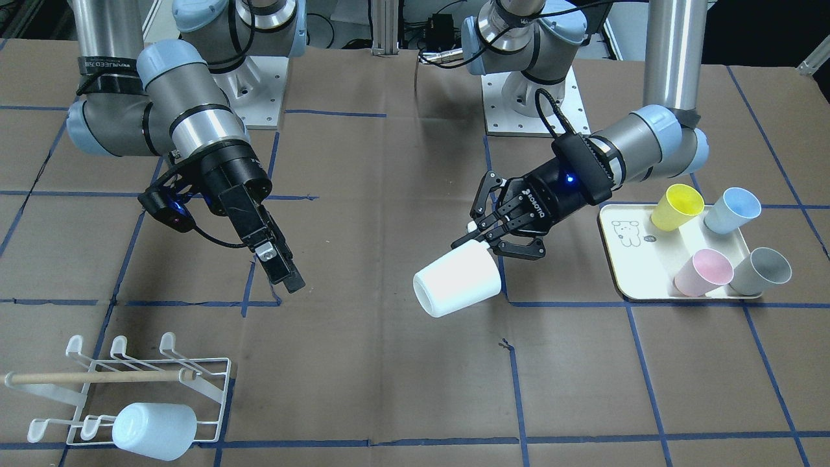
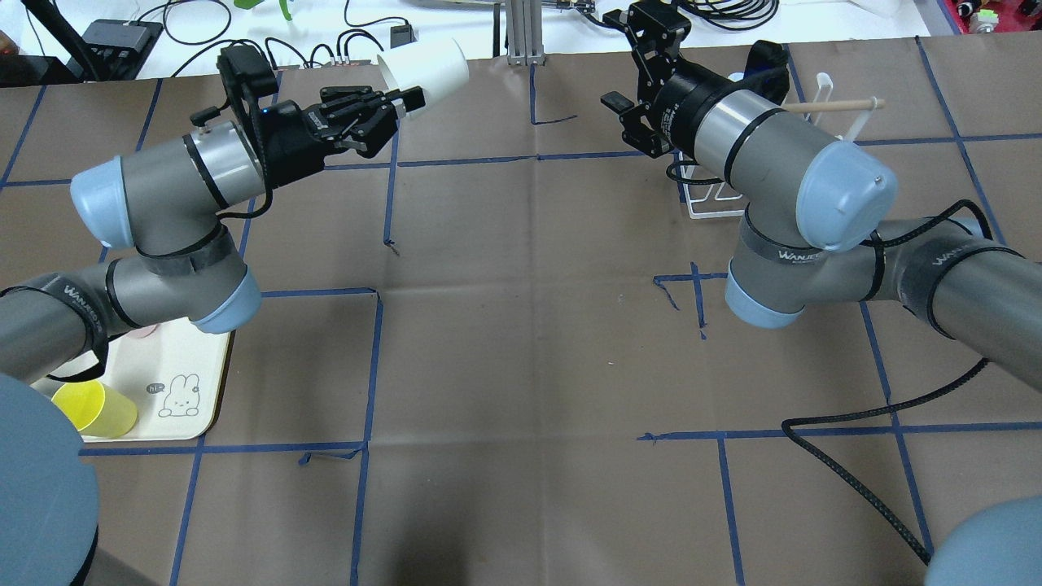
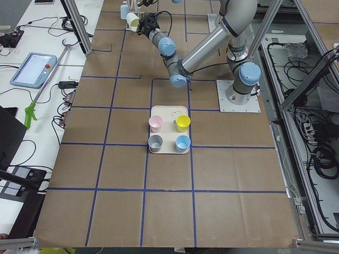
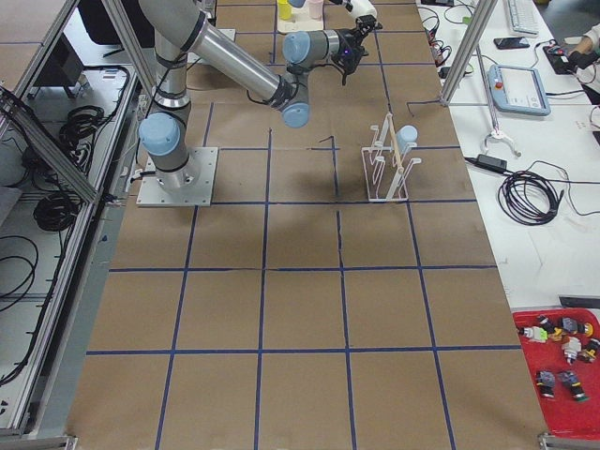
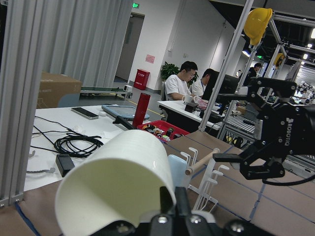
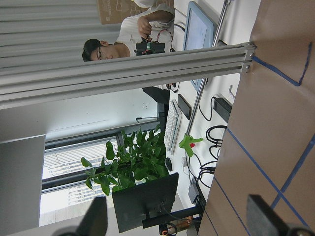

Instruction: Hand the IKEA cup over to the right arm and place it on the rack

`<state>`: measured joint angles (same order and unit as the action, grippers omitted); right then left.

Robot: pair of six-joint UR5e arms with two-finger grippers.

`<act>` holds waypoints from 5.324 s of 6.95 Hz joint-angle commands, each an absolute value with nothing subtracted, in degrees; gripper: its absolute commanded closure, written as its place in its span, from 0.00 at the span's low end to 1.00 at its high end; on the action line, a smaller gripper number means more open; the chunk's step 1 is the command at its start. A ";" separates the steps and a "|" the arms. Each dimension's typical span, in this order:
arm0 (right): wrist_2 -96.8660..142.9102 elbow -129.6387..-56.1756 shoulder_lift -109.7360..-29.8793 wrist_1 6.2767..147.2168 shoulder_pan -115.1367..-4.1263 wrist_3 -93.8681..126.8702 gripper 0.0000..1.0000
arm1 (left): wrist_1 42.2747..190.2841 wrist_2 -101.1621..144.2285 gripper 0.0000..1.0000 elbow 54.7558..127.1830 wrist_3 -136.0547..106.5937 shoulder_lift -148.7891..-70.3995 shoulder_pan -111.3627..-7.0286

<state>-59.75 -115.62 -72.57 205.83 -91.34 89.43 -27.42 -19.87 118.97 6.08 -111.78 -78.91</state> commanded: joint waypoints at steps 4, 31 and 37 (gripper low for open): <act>-59.41 -115.84 -72.51 201.20 -94.65 84.05 0.00 | -28.74 -23.38 0.96 119.44 5.36 -112.32 -83.05; -61.52 -107.58 -66.44 197.40 -103.36 81.39 0.37 | -28.65 -23.38 0.81 119.36 2.65 -111.71 -83.06; -61.52 -105.30 -65.83 197.49 -102.14 80.86 0.39 | -29.09 -25.05 0.02 117.34 0.36 -111.80 -83.06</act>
<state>-61.52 -106.30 -66.18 197.42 -102.84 81.19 -28.96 -24.52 117.51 1.29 -112.29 -83.09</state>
